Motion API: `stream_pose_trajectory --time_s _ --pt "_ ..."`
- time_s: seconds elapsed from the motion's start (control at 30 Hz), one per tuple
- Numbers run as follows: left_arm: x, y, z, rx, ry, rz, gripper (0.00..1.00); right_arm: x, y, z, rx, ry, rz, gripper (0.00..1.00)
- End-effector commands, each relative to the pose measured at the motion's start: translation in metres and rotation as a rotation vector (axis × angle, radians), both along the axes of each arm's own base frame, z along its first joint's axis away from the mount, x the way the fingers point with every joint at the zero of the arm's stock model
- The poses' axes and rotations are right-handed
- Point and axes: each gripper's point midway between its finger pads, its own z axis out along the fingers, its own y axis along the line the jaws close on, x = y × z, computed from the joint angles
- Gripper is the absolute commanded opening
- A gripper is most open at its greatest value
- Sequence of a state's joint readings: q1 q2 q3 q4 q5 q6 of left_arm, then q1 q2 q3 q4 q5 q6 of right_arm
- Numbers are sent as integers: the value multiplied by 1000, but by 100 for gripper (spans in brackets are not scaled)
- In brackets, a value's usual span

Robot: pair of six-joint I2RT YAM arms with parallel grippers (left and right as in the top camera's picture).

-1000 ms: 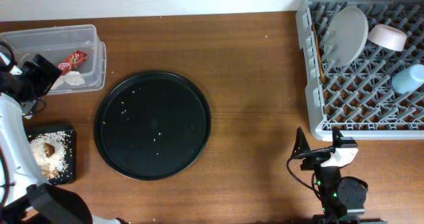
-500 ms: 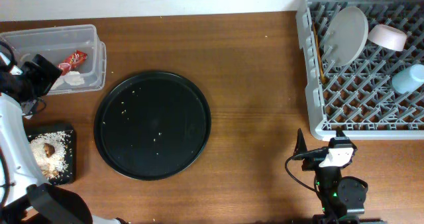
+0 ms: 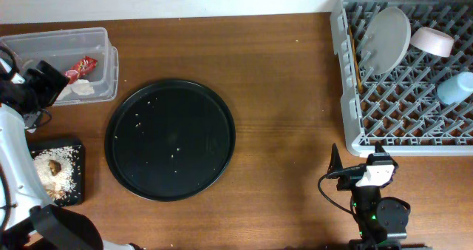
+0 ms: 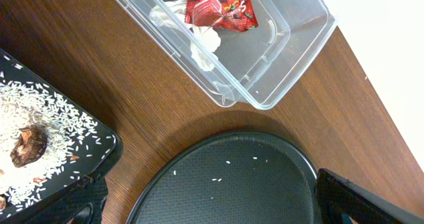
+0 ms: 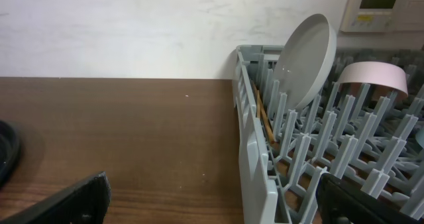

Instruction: Sort waste into correct bins and load items into the dishwasher rack

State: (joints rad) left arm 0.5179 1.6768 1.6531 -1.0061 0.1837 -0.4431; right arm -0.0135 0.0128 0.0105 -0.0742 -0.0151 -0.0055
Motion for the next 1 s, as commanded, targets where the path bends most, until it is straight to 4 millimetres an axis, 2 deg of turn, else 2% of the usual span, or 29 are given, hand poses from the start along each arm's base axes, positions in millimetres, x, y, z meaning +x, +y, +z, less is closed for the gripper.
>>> stream_pose_trajectory --time_s 0.0,0.47,0.6,0.67,0.83,0.97 --pt "0 0 0 -6 -4 8 99 0 -4 -2 -7 3 -23 98" --pt "0 0 0 -6 -4 8 99 0 -4 -2 -7 3 -23 98" --pt "-11 23 -2 102 60 83 99 0 -4 -2 -7 3 -23 98" --pt "-13 26 -2 118 69 94 99 0 -5 -2 -7 3 -23 98" --pt "-11 20 -2 151 86 80 99 0 -4 -2 -7 3 -23 98" --pt "-20 -4 -3 152 143 36 99 0 -4 -2 -7 3 -23 98"
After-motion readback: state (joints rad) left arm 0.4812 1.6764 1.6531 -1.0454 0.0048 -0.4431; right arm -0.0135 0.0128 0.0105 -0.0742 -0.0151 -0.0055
